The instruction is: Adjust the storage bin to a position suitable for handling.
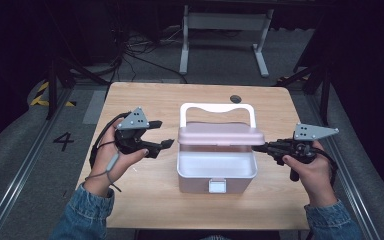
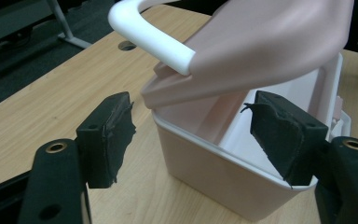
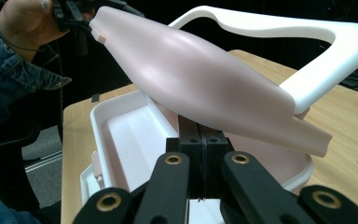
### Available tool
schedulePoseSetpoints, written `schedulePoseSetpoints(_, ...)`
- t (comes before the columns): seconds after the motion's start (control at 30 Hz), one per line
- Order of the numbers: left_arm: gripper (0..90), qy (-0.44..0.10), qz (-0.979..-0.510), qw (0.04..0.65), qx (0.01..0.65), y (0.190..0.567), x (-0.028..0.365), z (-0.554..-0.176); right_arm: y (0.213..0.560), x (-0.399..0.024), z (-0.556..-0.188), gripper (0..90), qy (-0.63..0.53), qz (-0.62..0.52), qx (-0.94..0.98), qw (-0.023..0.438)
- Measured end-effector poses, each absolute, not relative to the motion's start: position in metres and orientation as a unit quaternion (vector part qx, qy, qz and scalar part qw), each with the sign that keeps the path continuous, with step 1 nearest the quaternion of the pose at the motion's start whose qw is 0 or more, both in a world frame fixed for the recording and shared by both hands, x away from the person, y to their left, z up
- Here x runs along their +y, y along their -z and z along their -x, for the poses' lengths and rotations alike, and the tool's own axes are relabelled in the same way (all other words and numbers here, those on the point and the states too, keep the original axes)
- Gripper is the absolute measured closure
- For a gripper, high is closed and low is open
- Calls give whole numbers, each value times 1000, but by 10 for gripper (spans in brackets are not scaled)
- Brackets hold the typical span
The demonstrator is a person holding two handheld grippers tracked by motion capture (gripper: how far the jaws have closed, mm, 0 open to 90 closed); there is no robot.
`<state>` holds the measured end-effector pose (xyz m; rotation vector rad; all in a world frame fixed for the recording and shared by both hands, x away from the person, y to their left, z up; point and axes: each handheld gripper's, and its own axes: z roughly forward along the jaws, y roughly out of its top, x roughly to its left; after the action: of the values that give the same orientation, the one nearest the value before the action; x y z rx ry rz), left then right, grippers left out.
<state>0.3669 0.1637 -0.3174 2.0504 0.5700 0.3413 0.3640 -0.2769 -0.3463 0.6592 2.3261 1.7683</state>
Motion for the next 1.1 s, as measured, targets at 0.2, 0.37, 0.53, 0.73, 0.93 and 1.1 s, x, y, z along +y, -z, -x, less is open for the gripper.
schedulePoseSetpoints(0.2,357,-140,-837,478,226,327,155,-365,346,-276,-364,900,-588,-222,774,70)
schedulePoseSetpoints(0.37,427,-150,-836,473,235,325,149,-363,347,-277,-364,900,-590,-224,773,69)
schedulePoseSetpoints(0.53,424,-155,-833,477,234,325,144,-366,347,-277,-365,900,-591,-225,772,65)
schedulePoseSetpoints(0.73,411,-157,-833,485,213,321,137,-368,347,-276,-365,900,-592,-227,771,61)
schedulePoseSetpoints(0.93,429,-162,-836,486,197,320,130,-368,347,-276,-366,900,-594,-230,769,58)
schedulePoseSetpoints(1.1,412,-163,-836,485,196,320,124,-369,347,-276,-366,900,-594,-233,768,57)
